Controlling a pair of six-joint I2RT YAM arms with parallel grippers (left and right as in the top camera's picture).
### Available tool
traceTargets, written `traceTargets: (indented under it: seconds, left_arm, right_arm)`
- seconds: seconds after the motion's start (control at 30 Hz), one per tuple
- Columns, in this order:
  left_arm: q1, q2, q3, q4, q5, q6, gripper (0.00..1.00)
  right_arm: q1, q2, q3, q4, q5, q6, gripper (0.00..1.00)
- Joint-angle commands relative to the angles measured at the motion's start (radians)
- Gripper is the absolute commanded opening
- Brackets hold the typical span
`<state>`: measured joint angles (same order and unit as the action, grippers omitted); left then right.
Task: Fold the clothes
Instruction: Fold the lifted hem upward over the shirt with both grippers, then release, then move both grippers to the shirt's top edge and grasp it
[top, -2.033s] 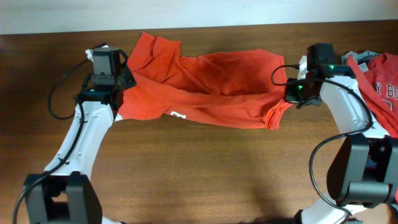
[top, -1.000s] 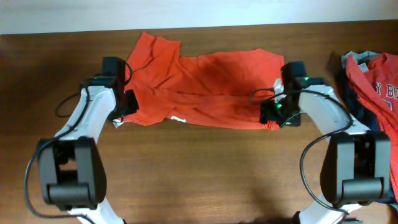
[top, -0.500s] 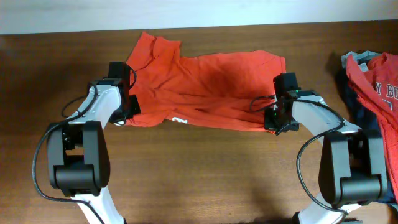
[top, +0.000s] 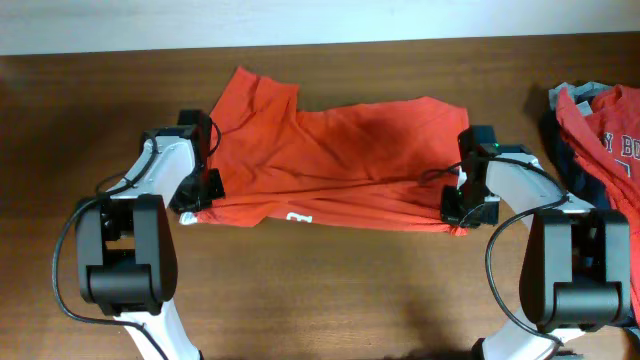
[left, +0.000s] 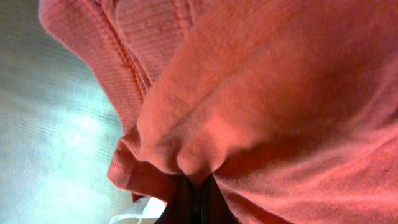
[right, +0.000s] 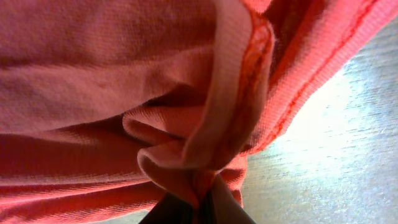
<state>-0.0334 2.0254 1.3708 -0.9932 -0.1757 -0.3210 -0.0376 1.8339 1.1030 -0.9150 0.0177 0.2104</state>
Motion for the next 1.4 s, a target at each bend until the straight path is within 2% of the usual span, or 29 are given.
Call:
traceTargets:
  seconds: [0.0, 0.07, 0.13, 0.17, 0.23, 0.3, 0.37, 0.5, 0.67, 0.7, 0.77, 0.8, 0.87, 1.03, 1.17, 1.37]
  left_arm:
    - [0.004, 0.006, 0.001, -0.021, -0.010, -0.026, 0.01]
    - [0.004, -0.034, 0.003, -0.014, 0.019, -0.026, 0.00]
    - [0.003, -0.071, 0.013, -0.014, 0.031, -0.025, 0.01]
    - [0.003, -0.112, 0.023, -0.014, 0.034, -0.021, 0.01]
    - [0.003, -0.160, 0.032, -0.014, 0.034, -0.021, 0.05]
    - [0.003, -0.228, 0.040, -0.014, 0.034, -0.021, 0.17]
    - [0.003, -0.294, 0.041, -0.014, 0.034, -0.016, 0.31]
    - [0.003, -0.409, 0.042, 0.002, 0.068, 0.040, 0.49]
    - [0.003, -0.452, 0.042, 0.057, 0.098, 0.072, 0.55]
    - [0.003, -0.451, 0.042, 0.084, 0.122, 0.095, 0.56]
    - [0.003, -0.441, 0.044, 0.224, 0.231, 0.157, 0.56]
    - [0.003, -0.435, 0.058, 0.274, 0.280, 0.162, 0.56]
    - [0.000, -0.401, 0.115, 0.311, 0.315, 0.162, 0.55]
    - [-0.040, -0.182, 0.446, 0.195, 0.310, 0.223, 0.55]
    - [-0.056, -0.011, 0.650, 0.186, 0.310, 0.225, 0.55]
    - [-0.081, 0.172, 0.726, 0.318, 0.241, 0.226, 0.54]
  right_arm:
    - [-0.009, -0.010, -0.008, -0.005, -0.026, 0.012, 0.04]
    - [-0.009, -0.030, 0.003, -0.013, -0.034, 0.012, 0.07]
    - [-0.009, -0.052, 0.030, -0.036, -0.037, 0.012, 0.25]
    - [-0.009, -0.071, 0.065, -0.069, -0.036, 0.012, 0.38]
    - [-0.009, -0.092, 0.112, -0.111, -0.036, 0.012, 0.40]
    - [-0.009, -0.113, 0.172, -0.167, -0.037, 0.012, 0.41]
    - [-0.009, -0.130, 0.234, -0.222, -0.037, 0.011, 0.49]
    - [-0.009, -0.142, 0.342, -0.303, -0.042, 0.004, 0.63]
    - [-0.009, -0.143, 0.406, -0.300, -0.043, 0.004, 0.73]
    - [-0.009, -0.143, 0.415, -0.288, -0.045, -0.005, 0.77]
    - [-0.009, -0.143, 0.438, -0.249, -0.096, -0.089, 0.92]
    - [-0.009, -0.143, 0.450, -0.240, -0.097, -0.103, 0.94]
    - [-0.009, -0.143, 0.479, -0.223, -0.093, -0.110, 0.95]
    - [-0.009, -0.138, 0.603, -0.145, -0.093, -0.129, 0.94]
    - [-0.009, -0.103, 0.641, -0.024, -0.093, -0.164, 0.93]
    - [-0.009, 0.056, 0.641, 0.116, -0.092, -0.205, 0.93]
